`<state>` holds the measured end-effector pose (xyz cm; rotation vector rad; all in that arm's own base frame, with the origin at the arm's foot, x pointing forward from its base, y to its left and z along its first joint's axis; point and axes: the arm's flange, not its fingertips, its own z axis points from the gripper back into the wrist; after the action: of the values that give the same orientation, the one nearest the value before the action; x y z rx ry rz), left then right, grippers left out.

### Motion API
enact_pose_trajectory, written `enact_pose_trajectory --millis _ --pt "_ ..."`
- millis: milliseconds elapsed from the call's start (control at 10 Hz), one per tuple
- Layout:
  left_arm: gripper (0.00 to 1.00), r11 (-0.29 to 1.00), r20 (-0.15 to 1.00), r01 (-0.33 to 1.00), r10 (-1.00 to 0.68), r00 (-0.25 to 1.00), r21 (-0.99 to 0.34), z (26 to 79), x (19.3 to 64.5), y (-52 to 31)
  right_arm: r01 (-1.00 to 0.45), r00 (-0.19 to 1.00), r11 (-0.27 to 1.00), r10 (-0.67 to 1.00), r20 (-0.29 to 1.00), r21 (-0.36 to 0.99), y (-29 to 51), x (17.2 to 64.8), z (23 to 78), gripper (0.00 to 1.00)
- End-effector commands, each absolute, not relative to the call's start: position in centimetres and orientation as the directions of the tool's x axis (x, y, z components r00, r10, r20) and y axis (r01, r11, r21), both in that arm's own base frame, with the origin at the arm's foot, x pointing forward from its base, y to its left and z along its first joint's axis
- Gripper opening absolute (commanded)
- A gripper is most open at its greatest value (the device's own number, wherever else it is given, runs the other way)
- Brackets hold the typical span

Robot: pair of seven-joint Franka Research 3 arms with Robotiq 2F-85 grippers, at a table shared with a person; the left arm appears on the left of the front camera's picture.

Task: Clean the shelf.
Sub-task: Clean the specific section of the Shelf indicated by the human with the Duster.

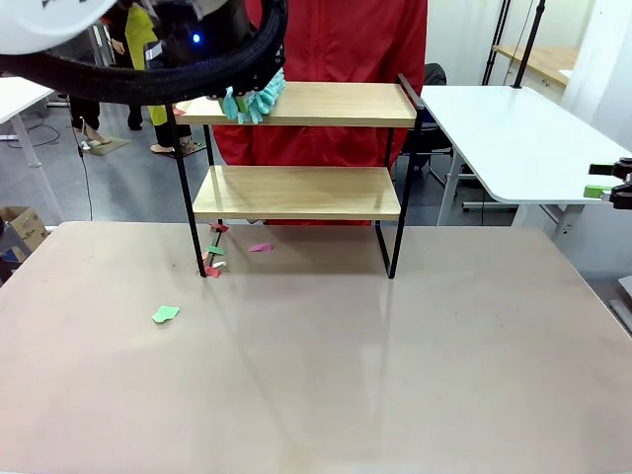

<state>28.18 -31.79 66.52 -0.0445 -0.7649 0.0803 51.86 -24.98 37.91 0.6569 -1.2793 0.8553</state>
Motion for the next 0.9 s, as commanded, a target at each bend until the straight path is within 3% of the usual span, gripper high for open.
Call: enact_pose_trajectory --millis 0,500,800 --pt "0.14 0.992 0.687 -0.095 0.128 0.715 -0.085 66.5 27.5 -30.3 -0.832 0.081 0.553 0.19 0.978 -0.039 -24.7 51.9 38.6 1.0" --pt "0.14 0.995 0.682 -0.067 0.101 0.725 -0.077 66.5 28.1 -31.1 -0.832 0.081 0.553 0.19 0.978 -0.039 -24.7 51.9 38.6 1.0" --pt "0.14 0.99 0.661 -0.142 0.095 0.744 0.017 67.2 26.6 -26.3 -0.832 0.081 0.553 0.19 0.978 -0.039 -24.7 51.9 38.6 1.0"
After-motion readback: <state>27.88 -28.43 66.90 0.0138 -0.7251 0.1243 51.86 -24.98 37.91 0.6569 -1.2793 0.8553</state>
